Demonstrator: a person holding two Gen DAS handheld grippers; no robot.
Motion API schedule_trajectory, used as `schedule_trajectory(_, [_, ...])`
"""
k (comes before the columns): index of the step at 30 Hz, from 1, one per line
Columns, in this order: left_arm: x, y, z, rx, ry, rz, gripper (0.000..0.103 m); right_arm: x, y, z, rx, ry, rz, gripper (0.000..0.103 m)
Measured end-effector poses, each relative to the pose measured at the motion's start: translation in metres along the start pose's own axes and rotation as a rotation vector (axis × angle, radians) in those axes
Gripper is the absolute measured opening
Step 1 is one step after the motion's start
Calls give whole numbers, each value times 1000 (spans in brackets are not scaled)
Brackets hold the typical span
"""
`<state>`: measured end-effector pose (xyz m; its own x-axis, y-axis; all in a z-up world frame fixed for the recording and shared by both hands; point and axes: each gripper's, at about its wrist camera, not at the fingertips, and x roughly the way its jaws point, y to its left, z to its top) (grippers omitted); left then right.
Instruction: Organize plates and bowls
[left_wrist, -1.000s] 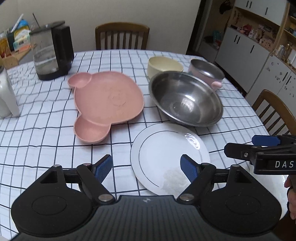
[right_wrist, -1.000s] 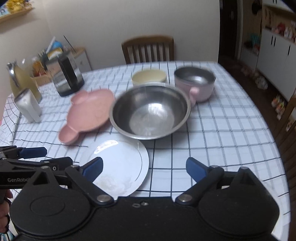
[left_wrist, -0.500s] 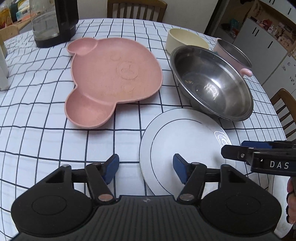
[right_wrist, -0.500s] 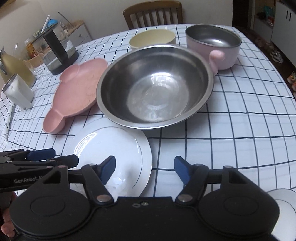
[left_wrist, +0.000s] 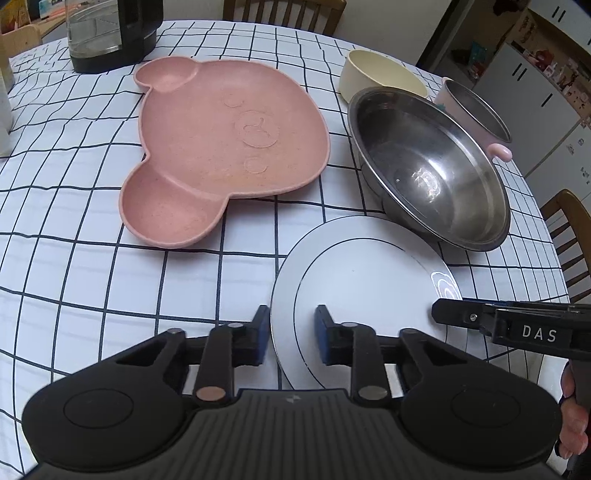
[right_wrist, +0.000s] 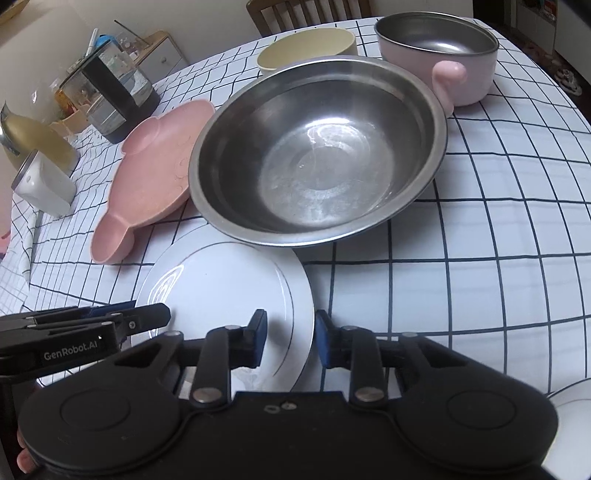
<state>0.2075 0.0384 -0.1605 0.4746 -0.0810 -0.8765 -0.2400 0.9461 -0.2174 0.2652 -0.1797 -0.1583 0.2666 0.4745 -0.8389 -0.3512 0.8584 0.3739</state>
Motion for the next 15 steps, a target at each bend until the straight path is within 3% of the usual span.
schedule_trajectory(4, [-1, 2, 0, -15, -1, 0, 19, -1, -5, 0, 25, 1, -8, 14])
schedule_trajectory(15, [-13, 1, -14, -16, 3, -5, 19, -12, -5, -14, 56, -4, 0, 12])
